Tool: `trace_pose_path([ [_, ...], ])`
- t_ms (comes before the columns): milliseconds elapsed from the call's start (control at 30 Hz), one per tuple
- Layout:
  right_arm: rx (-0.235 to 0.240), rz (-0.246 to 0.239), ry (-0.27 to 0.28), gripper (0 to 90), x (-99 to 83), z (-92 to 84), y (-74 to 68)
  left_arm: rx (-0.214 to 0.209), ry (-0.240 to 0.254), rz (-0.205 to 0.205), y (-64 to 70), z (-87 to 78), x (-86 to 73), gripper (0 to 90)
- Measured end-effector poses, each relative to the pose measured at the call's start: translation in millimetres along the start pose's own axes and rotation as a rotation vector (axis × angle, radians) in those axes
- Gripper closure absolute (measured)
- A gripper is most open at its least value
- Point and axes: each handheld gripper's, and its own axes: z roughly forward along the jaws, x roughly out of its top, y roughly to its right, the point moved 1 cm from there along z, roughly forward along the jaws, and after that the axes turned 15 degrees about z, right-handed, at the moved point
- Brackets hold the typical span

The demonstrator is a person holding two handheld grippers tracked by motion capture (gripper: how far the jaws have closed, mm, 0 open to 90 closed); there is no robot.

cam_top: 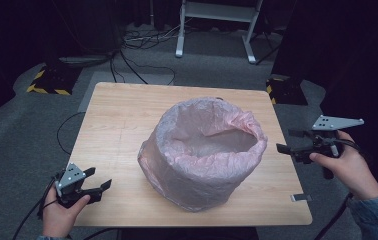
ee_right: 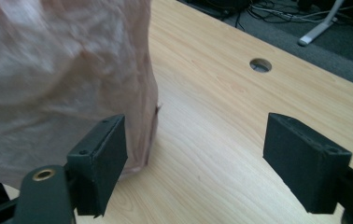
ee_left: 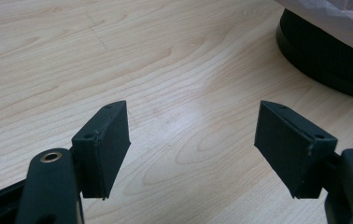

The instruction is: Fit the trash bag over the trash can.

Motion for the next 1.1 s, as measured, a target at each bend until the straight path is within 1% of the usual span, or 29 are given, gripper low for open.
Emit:
trace_pose_path([
  [200,-0.037,0.001,-0.026,21.2,-17.0,7.7,9.1,0.005,-0.008,0.003,-0.4,1.5,-1.5,26.7],
  [267,-0.045,0.007,-0.034,21.1,-23.0,10.4,12.0,0.005,-0.008,-0.004,-0.3,1.7,-2.0,26.6],
  [500,-0.048,0.05,-0.04,20.4,-45.7,22.6,22.5,0.006,-0.015,-0.003,-0.6,3.5,-3.7,26.7],
  [733,-0.047,0.066,-0.06,20.1,-66.9,34.9,32.2,0.006,-0.021,-0.006,-1.8,4.4,-6.4,26.7],
  [933,-0.053,0.083,-0.068,20.0,-83.8,43.7,39.3,0.009,-0.026,-0.016,-2.3,5.0,-8.5,26.7],
  [1000,-0.059,0.083,-0.07,19.9,-89.8,46.1,41.5,0.008,-0.027,-0.011,-2.8,5.5,-9.2,26.7],
  [1033,-0.059,0.087,-0.073,19.9,-93.0,47.5,42.3,0.009,-0.029,-0.016,-2.6,5.8,-9.6,26.7],
  [1100,-0.055,0.097,-0.079,19.7,-99.4,50.6,43.9,0.008,-0.032,-0.011,-2.9,6.3,-10.1,26.7],
])
